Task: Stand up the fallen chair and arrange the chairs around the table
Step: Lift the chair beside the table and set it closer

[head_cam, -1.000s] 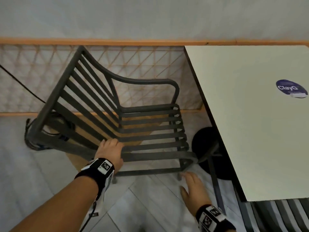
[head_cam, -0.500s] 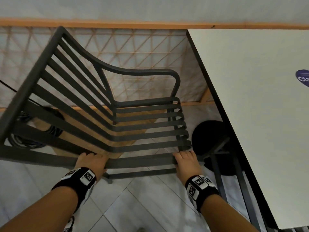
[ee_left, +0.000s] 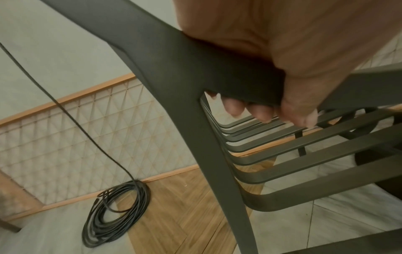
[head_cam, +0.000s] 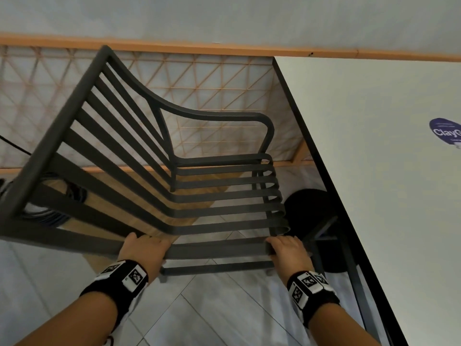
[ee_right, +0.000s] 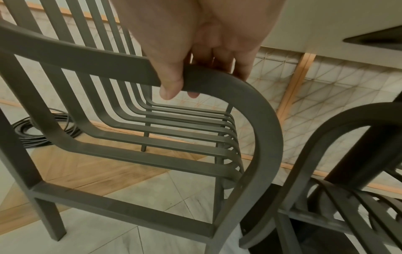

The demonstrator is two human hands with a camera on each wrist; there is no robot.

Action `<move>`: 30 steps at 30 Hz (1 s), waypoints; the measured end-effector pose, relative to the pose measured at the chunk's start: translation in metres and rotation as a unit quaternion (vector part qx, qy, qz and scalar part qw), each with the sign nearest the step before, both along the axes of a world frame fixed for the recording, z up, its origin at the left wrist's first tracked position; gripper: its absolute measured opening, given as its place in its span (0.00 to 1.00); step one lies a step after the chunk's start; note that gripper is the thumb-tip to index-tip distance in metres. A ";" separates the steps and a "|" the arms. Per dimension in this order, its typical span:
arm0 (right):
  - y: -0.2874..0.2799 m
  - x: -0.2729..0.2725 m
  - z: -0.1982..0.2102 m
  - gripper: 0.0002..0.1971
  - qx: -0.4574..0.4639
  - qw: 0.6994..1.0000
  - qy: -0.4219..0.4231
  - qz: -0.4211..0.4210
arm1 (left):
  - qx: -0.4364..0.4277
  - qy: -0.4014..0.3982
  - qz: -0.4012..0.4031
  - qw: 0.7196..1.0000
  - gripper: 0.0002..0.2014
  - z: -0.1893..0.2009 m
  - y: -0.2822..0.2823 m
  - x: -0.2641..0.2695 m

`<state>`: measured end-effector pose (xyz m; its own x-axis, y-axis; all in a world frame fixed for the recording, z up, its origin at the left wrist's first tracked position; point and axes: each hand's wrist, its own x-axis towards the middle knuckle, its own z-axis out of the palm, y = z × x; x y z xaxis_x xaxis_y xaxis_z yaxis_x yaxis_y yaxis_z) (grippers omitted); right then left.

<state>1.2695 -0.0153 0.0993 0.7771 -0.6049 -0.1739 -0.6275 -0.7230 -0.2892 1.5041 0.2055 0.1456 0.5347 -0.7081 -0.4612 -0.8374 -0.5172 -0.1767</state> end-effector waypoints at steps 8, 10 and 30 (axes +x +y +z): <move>-0.025 -0.027 0.000 0.21 0.008 0.997 -0.017 -0.078 | -0.030 0.013 -0.026 0.999 0.12 -0.001 -0.044 -0.012; -0.033 -0.029 -0.004 0.22 0.008 0.994 -0.027 -0.103 | -0.043 0.009 -0.025 0.999 0.11 -0.001 -0.054 -0.019; -0.045 -0.038 -0.025 0.40 0.001 0.990 -0.015 -0.140 | -0.015 -0.002 -0.003 1.000 0.14 0.001 -0.069 -0.045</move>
